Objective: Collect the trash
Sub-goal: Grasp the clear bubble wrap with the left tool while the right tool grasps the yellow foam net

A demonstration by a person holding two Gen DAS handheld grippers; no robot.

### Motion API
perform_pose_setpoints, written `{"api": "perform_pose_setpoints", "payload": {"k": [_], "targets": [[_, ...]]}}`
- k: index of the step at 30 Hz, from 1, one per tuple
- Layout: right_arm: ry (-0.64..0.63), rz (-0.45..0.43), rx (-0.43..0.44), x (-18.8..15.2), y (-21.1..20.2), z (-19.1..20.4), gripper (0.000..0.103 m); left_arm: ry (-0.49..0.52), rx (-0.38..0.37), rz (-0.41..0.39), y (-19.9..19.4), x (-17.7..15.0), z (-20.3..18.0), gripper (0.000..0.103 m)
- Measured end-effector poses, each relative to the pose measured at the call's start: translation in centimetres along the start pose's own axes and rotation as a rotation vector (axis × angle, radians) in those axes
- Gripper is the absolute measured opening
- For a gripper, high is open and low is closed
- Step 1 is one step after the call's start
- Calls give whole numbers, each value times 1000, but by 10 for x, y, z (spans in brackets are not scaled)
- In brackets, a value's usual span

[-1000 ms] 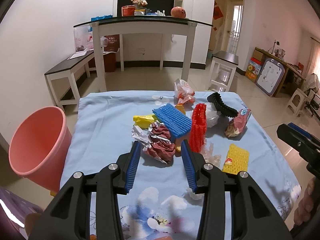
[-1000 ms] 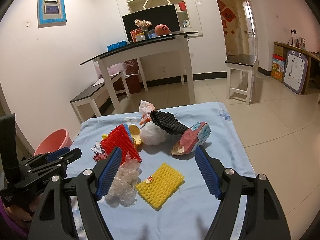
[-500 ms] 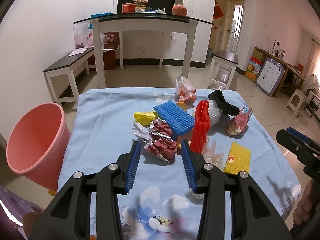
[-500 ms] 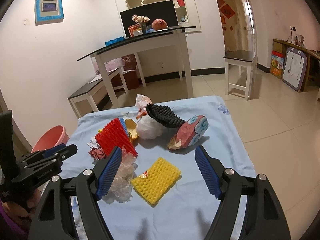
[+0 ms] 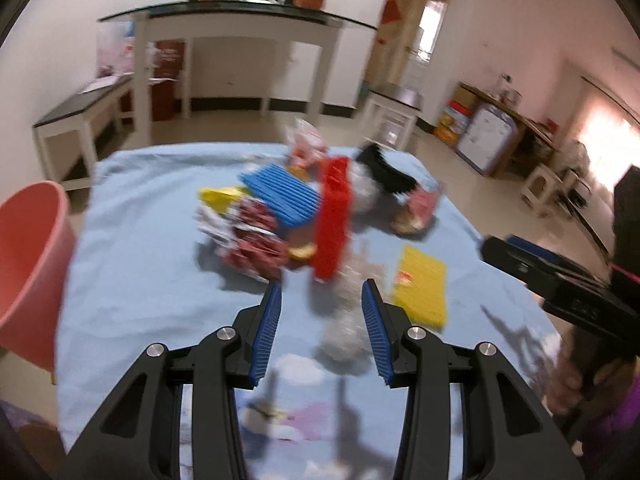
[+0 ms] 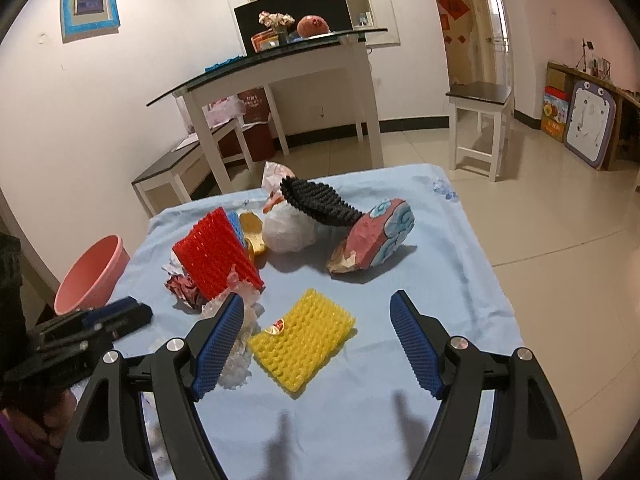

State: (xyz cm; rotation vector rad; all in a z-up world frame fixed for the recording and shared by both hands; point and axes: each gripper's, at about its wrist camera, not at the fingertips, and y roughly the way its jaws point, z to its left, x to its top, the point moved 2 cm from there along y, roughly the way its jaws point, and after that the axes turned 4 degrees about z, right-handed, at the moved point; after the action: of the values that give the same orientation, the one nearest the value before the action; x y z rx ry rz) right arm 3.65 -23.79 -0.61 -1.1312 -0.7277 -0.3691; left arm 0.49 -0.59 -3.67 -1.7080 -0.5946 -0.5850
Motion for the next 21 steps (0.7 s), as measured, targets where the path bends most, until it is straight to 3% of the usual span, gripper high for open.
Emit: {"api": "perform_pose_setpoints", "payload": {"k": [5, 11, 13, 21], "targets": [[-5, 40, 5, -5, 9, -1, 75, 67, 6, 62, 21, -7, -19, 43], [6, 101, 20, -12, 21, -4, 72, 77, -8, 119, 35, -13, -21, 42], [12, 117, 29, -14, 24, -5, 71, 81, -11, 128, 37, -14, -21, 33], [27, 162, 59, -18, 37, -5, 69, 97, -31, 146, 34, -18, -22, 20]]}}
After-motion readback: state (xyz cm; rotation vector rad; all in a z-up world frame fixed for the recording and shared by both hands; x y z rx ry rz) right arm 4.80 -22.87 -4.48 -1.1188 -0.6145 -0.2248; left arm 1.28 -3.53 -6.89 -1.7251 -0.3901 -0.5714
